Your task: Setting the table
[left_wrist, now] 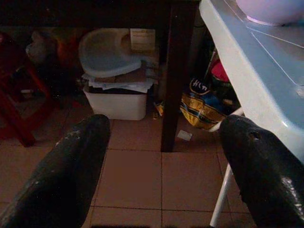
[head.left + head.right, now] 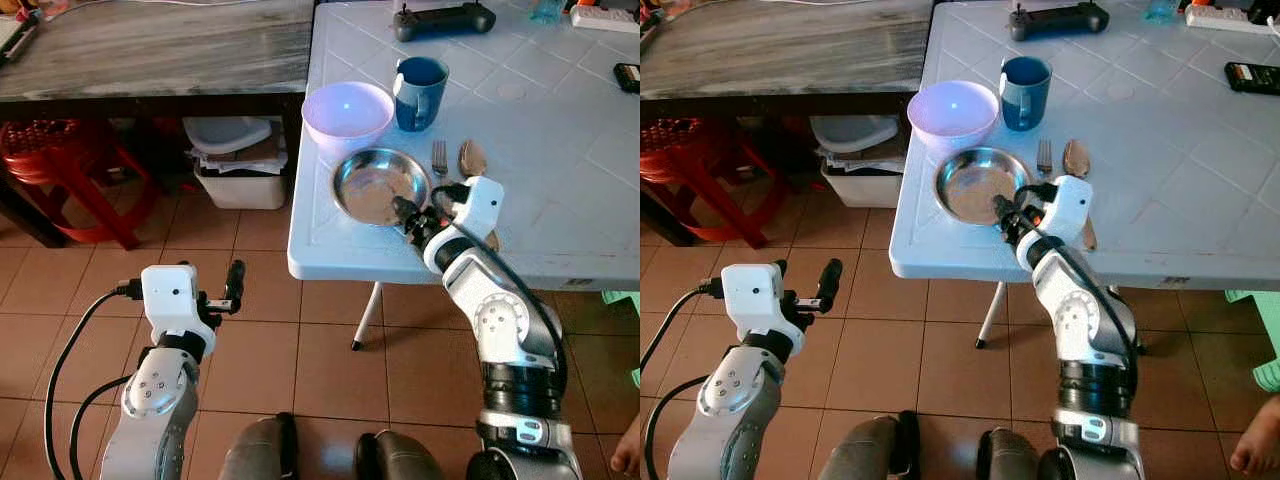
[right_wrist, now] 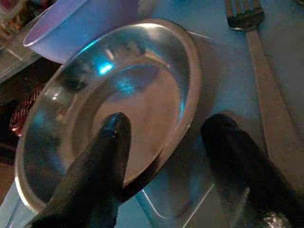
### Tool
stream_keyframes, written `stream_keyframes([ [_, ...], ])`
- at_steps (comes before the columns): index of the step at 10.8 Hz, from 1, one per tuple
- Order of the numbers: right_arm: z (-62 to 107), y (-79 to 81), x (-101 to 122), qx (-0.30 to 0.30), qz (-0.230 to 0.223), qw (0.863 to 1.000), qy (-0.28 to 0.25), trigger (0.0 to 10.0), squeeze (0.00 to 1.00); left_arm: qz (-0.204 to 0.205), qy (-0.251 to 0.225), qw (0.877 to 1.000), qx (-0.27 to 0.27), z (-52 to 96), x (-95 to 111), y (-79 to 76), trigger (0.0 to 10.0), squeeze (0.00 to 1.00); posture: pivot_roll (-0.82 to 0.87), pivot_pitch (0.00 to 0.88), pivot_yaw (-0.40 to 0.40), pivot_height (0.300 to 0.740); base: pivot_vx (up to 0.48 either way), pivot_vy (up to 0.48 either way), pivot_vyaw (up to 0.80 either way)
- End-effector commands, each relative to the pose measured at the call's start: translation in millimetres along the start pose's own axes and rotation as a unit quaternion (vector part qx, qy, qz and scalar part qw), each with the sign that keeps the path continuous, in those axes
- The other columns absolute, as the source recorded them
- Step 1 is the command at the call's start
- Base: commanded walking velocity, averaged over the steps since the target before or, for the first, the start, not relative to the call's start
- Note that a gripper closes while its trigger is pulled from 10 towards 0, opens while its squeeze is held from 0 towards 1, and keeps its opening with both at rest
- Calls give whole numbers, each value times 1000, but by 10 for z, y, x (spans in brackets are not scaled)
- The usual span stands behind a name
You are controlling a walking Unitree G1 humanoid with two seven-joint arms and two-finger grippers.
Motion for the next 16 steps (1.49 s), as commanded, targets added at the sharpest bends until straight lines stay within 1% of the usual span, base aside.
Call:
stream_keyframes([
  [1,-8,-70,-163,-20,-22,999,41,471,0,-5,0,1000,-5,33,27,10,10000,0,33,185,74,740,0,0,0],
  [2,-14,-100,-171,-28,-34,998,47,588,0,14,1,999,-41,48,37,-71,10000,0,33,184,74,740,0,0,0],
  [3,-17,-115,-176,-31,-39,998,50,510,0,25,6,998,-64,63,31,-125,10000,0,33,184,74,740,0,0,0],
  [4,-21,-146,-193,-38,-48,997,55,627,0,44,21,993,-110,109,2,-236,10000,0,33,183,73,740,0,0,0],
  [5,-20,-203,-230,-55,-62,994,67,314,0,55,34,988,-140,146,-27,-293,10000,0,31,184,73,740,0,0,0],
  [6,-20,-221,-239,-61,-63,994,71,275,0,61,36,986,-151,155,-21,-308,10000,0,31,183,71,740,0,0,0],
  [7,-19,-267,-258,-76,-75,991,76,157,0,65,43,982,-174,176,-19,-348,10000,0,30,184,70,740,0,0,0],
  [8,-24,-293,-252,-85,-85,990,77,510,0,64,44,980,-181,178,-18,-359,10000,0,28,182,68,740,0,0,0],
  [9,-31,-307,-237,-92,-94,988,75,627,0,62,46,979,-186,182,-20,-373,10000,0,27,181,68,740,0,0,0],
  [10,-33,-314,-240,-97,-102,987,79,1804,0,59,48,979,-192,188,-20,-380,10000,0,27,181,67,740,0,0,0],
  [11,-29,-329,-254,-103,-114,985,83,1529,0,58,47,979,-192,188,-19,-378,10000,0,29,181,66,740,0,0,0],
  [12,-25,-331,-252,-106,-124,983,85,1529,0,56,47,979,-192,189,-17,-377,10000,0,29,181,65,740,0,0,0],
  [13,-22,-330,-249,-110,-131,981,87,0,0,54,47,979,-192,190,-18,-374,10000,0,28,181,66,740,0,0,0],
  [14,-18,-276,-223,-102,-147,980,88,0,0,50,45,979,-192,186,-8,-366,10000,0,28,180,66,740,0,0,0],
  [15,-12,-235,-204,-95,-151,980,85,0,0,51,43,980,-189,177,0,-357,10000,0,28,178,65,740,0,0,0],
  [16,17,-139,-172,-79,-165,980,78,0,0,47,35,985,-164,146,3,-293,10000,0,28,167,62,740,0,0,0],
])
Point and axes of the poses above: a point about 5 cm out from each wrist's last joint towards the gripper, its own z axis pointing back from the gripper into the wrist, its own x axis along the axis of the wrist's last joint, y = z × x, the point moved 2 cm from there along -z, pointing out of the wrist towards the gripper, and after that the axes turned 12 degrees about z, right-handed, at the moved point
